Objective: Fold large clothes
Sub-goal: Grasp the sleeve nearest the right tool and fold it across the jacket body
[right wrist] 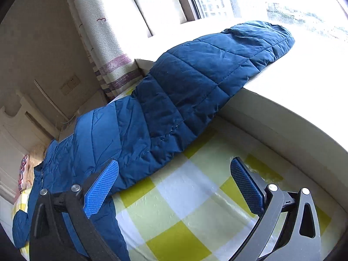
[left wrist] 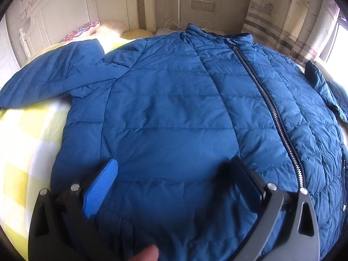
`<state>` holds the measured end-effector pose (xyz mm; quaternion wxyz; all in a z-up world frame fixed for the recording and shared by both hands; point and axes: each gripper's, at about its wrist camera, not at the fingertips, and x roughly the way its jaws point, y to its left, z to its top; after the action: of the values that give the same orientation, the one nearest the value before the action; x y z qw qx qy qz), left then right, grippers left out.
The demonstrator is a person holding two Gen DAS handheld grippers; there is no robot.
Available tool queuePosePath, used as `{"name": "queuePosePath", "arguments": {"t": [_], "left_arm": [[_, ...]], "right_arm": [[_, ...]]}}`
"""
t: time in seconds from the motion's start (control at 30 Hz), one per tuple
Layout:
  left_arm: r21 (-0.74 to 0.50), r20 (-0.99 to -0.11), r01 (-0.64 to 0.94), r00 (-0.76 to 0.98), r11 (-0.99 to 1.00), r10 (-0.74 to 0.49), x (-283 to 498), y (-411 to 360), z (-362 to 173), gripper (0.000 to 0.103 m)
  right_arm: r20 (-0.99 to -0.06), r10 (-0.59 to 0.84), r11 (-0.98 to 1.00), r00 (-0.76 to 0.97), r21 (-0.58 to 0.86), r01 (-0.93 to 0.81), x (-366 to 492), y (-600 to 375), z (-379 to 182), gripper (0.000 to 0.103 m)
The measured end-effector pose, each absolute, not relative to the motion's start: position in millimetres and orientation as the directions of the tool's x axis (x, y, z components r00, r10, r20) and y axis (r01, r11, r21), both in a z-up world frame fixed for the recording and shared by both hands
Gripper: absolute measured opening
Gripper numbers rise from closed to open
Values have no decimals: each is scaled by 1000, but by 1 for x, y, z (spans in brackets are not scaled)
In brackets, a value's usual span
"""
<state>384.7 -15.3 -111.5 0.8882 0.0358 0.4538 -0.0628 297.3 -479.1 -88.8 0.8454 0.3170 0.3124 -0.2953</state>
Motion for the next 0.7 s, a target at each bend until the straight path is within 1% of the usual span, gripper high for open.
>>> {"name": "queuePosePath", "arguments": {"t": [0.1,0.17,0.2,0.23,0.27,0.3,0.33,0.4,0.5,0.53,0.57,0.6,0.67,0.7], "left_arm": [[5,-814,128,576,992,-70,384,-18,-112,101],[-2,-817,124,572,992,-73,387,-17,-112,101],[0,-817,124,572,992,-71,388,-17,-113,101],[3,-816,124,574,992,-69,387,-17,-113,101],[0,-815,125,575,992,-72,387,-17,-113,101],[-5,-814,125,575,992,-76,387,-16,-112,101],[-6,-813,125,577,992,-78,387,-16,-112,101],[-5,-811,124,580,992,-77,386,-16,-112,101],[-14,-808,121,584,993,-83,386,-15,-111,101],[-20,-806,120,586,993,-87,386,-14,-111,101],[-29,-803,118,588,993,-93,385,-13,-110,101],[-39,-801,116,590,992,-101,385,-11,-110,101],[-65,-797,112,593,992,-120,384,-8,-109,101],[-75,-794,110,594,991,-126,383,-7,-109,101]], "right_arm": [[-723,-319,595,613,350,723,320,-503,-96,99],[-718,-324,590,616,355,725,329,-510,-98,95],[-715,-317,586,623,368,722,332,-513,-98,79],[-703,-291,586,648,404,702,334,-513,-97,48],[-680,-277,590,679,438,678,336,-509,-93,38],[-647,-294,614,704,436,657,338,-499,-82,27],[-608,-310,672,731,404,621,344,-480,-66,23],[-534,-318,798,784,296,525,362,-428,-33,23],[-449,-182,969,875,69,238,391,-316,-2,19],[-444,-114,993,889,-14,120,396,-273,0,18],[-451,-42,996,891,-85,3,401,-234,-4,18],[-482,20,987,876,-132,-95,405,-200,-12,17],[-578,61,953,814,-210,-220,411,-143,-41,19],[-633,67,940,771,-220,-262,415,-123,-59,30]]}}
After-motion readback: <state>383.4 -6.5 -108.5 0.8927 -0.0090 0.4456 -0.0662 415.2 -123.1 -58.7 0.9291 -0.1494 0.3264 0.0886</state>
